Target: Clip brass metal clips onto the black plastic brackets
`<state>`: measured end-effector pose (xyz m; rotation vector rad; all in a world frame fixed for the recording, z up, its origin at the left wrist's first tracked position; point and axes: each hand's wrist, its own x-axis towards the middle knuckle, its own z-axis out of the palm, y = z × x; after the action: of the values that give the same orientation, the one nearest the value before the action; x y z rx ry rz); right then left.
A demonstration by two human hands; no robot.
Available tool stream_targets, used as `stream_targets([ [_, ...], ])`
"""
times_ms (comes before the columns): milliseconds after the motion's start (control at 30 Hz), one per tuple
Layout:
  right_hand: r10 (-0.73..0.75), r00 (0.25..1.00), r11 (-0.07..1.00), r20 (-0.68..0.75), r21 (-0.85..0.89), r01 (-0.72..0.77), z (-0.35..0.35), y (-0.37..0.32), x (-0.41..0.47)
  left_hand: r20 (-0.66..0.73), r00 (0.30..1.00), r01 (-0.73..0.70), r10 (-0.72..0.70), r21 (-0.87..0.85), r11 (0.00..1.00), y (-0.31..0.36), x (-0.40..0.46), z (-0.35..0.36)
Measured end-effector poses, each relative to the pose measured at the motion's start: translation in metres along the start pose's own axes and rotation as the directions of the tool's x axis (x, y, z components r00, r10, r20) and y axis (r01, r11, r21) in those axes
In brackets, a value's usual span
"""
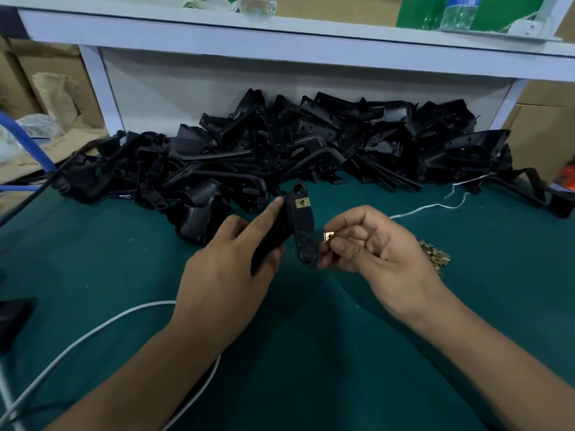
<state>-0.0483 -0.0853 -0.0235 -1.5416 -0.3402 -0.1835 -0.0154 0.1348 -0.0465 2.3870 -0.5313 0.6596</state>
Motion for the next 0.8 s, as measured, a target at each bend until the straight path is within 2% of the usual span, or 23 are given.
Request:
stream_targets([
  [167, 0.021, 0.997, 1.000, -0.080, 0.025, -0.019, 0.005, -0.004, 0.000, -0.016, 0.999, -0.030, 0.031, 0.014, 0.999, 0.001, 0.000, 0.001],
  [567, 0.149, 0.987, 0.985, -0.053, 0.101, -0.143, 0.012, -0.005, -0.003, -0.036, 0.991, -0.120, 0.127, 0.149, 0.982, 0.001, 0.002, -0.002],
  [700, 0.181, 0.976, 0.976, -0.118, 0.143, -0.164, 0.022, -0.004, -0.004, -0.040, 0.991, -0.120, 0.129, 0.171, 0.978, 0.004, 0.002, -0.001],
  [800, 0.163, 0.968, 0.985, -0.191, 0.082, -0.149, 0.027, -0.001, -0.005, -0.013, 0.990, -0.135, 0.142, 0.238, 0.962, 0.007, 0.000, -0.001],
])
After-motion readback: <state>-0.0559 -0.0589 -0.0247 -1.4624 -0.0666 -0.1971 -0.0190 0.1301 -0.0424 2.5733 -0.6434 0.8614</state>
